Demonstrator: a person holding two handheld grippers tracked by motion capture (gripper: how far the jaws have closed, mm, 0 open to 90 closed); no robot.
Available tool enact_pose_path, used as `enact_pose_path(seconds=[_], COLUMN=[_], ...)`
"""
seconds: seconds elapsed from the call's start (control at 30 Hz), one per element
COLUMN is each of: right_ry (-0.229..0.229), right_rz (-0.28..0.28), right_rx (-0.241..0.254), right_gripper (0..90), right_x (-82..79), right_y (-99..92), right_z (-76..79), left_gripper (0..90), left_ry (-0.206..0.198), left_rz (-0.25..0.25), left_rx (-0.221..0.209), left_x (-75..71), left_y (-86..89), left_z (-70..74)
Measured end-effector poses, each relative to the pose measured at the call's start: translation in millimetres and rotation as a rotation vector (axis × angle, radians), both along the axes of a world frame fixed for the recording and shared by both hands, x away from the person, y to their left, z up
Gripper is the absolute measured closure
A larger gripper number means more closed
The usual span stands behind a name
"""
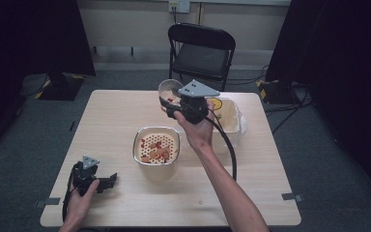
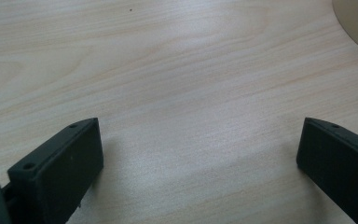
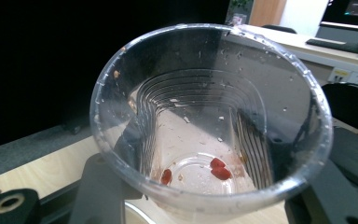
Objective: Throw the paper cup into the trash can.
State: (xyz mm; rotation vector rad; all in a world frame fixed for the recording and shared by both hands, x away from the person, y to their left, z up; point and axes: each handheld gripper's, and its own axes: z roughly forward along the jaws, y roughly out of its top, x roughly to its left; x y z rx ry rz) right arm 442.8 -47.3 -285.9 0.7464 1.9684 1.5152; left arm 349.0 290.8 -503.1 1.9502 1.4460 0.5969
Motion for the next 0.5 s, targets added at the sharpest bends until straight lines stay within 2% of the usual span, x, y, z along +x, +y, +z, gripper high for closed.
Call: enact_pose_path(seconds=[0.23, 0.27, 0.37, 0.5], right_ry=[0.01, 0.02, 0.025, 0.046], right_rz=[-0.041, -0.062, -0.085, -0.133], right_rx=[0.005, 0.023, 0.036, 0.01], right_gripper=[48.7, 48.7, 48.7, 48.5], right_x=[7.5, 9.1, 10.9, 16.1], right_y=[-24.6, -33.8, -43.7, -66.1], right_z=[7.3, 9.2, 10.8, 9.5], left_gripper=[0.0, 0.0, 0.0, 0.0], left_ry=[0.0, 0.0, 0.0, 0.0], left_rz=[0.0, 0.0, 0.0, 0.0], left_rx=[0.0, 0.0, 0.0, 0.0], left_x=[0.0, 0.0, 0.0, 0.0], left_y=[0.0, 0.0, 0.0, 0.0], left_z=[0.0, 0.0, 0.0, 0.0])
